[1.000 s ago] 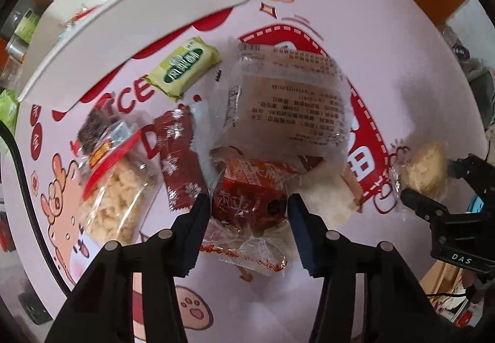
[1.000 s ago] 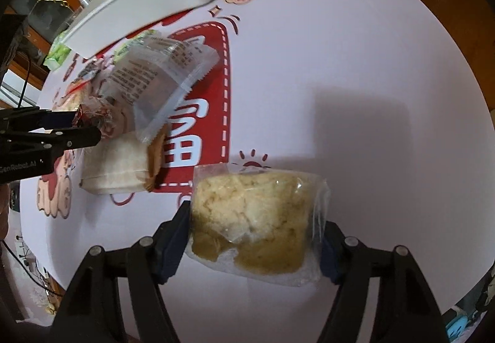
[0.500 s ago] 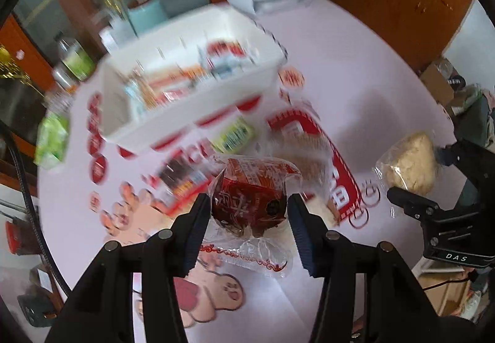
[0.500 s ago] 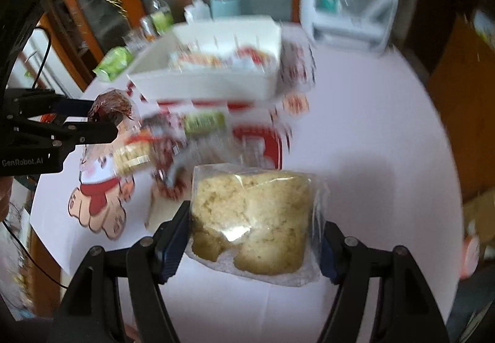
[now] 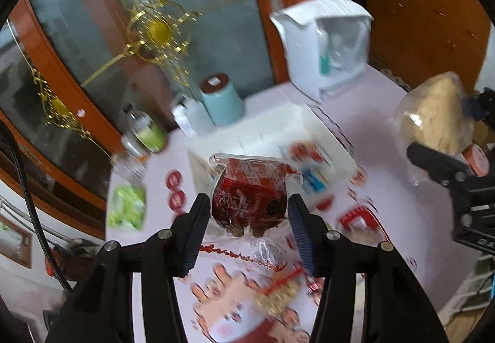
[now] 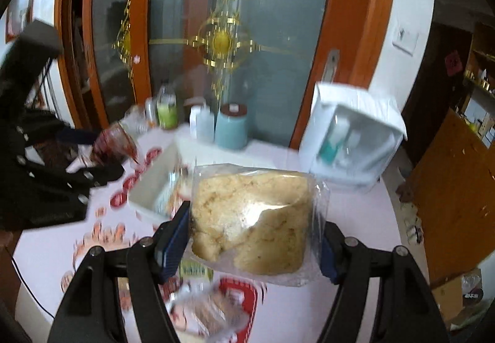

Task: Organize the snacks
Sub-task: 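Lift both bags into the white tray and open both grippers, then move both grippers back over the snacks left on the table, then grasp the paper bread bag with the right gripper while the left grasps the puffed snack bag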

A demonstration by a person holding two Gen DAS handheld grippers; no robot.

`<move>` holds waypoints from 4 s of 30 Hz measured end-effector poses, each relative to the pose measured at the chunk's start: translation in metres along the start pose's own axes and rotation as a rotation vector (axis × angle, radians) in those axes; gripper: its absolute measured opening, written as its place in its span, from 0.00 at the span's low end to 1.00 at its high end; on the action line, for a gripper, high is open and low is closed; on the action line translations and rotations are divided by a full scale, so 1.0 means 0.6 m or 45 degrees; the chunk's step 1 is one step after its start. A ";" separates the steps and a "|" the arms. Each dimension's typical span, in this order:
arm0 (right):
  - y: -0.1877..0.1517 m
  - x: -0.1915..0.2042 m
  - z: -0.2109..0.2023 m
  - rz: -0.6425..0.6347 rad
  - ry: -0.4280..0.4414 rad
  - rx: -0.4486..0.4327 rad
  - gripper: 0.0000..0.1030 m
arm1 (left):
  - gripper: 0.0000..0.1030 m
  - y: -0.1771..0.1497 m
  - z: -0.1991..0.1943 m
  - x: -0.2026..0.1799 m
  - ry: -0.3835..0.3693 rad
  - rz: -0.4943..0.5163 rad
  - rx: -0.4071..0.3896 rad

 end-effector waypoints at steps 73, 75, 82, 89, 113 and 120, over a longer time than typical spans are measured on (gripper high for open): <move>-0.043 0.044 0.088 0.054 0.100 0.210 0.91 | 0.95 -0.067 0.089 0.049 -0.010 -0.284 0.172; -0.058 0.052 0.077 0.038 0.122 0.221 0.91 | 0.95 -0.079 0.072 0.041 -0.021 -0.281 0.167; -0.120 0.081 0.040 -0.023 0.176 0.236 0.91 | 0.95 -0.125 0.042 0.005 -0.089 -0.272 0.177; -0.185 0.122 0.007 -0.173 0.174 0.220 0.90 | 0.95 -0.175 0.023 -0.037 -0.158 -0.249 0.192; -0.478 0.246 0.114 -0.757 0.463 0.523 0.88 | 0.95 -0.408 0.156 -0.125 -0.291 0.107 0.453; -0.524 0.245 0.155 -0.909 0.470 0.595 0.88 | 0.95 -0.435 0.210 -0.123 -0.349 0.175 0.513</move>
Point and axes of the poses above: each gripper's, at about its wrist camera, not at the fingertips, and z roughly the way its jaws point, x to its left, y to its top, the point moved 9 cm from there along z, roughly the way its jaws point, and after that the axes turned 5 degrees about y, right-handed, at the moved point
